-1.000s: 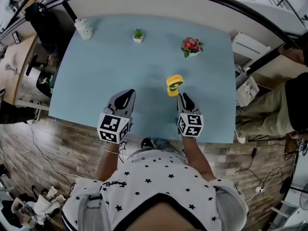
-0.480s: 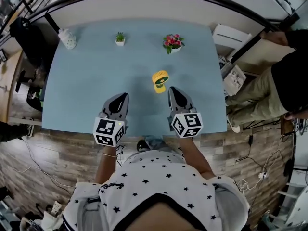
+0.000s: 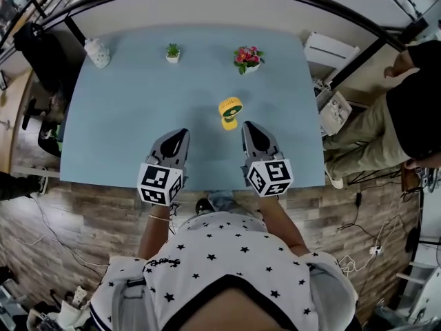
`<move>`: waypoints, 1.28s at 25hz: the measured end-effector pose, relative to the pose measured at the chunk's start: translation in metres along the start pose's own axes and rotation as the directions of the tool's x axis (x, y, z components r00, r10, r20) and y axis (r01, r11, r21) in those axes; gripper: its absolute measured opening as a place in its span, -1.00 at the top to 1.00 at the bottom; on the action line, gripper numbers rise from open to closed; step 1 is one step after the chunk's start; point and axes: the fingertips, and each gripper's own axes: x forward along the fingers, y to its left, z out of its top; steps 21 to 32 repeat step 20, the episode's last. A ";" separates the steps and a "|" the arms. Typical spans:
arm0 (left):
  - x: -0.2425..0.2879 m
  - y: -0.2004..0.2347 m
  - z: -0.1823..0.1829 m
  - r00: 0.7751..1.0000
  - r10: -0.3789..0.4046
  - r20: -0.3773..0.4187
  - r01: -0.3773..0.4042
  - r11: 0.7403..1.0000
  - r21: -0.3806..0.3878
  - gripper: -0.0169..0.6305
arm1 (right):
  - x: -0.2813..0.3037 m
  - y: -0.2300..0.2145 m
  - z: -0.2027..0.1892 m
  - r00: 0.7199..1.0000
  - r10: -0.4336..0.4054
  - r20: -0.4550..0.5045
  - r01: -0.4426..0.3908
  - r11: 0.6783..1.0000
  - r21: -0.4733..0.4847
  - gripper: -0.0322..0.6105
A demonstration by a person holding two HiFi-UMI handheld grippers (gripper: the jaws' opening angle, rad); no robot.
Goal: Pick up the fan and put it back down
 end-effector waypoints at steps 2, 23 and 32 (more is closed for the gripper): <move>-0.001 0.000 -0.001 1.000 0.006 -0.002 -0.006 1.000 -0.001 0.86 | 0.001 0.002 0.000 1.000 0.010 0.002 -0.010 1.000 0.001 0.90; -0.013 0.008 -0.002 0.998 0.064 -0.003 -0.064 0.998 -0.017 0.86 | 0.010 0.015 0.005 0.997 0.072 0.005 -0.072 0.997 0.008 0.90; -0.013 0.008 -0.002 0.998 0.064 -0.003 -0.064 0.998 -0.017 0.86 | 0.010 0.015 0.005 0.997 0.072 0.005 -0.072 0.997 0.008 0.90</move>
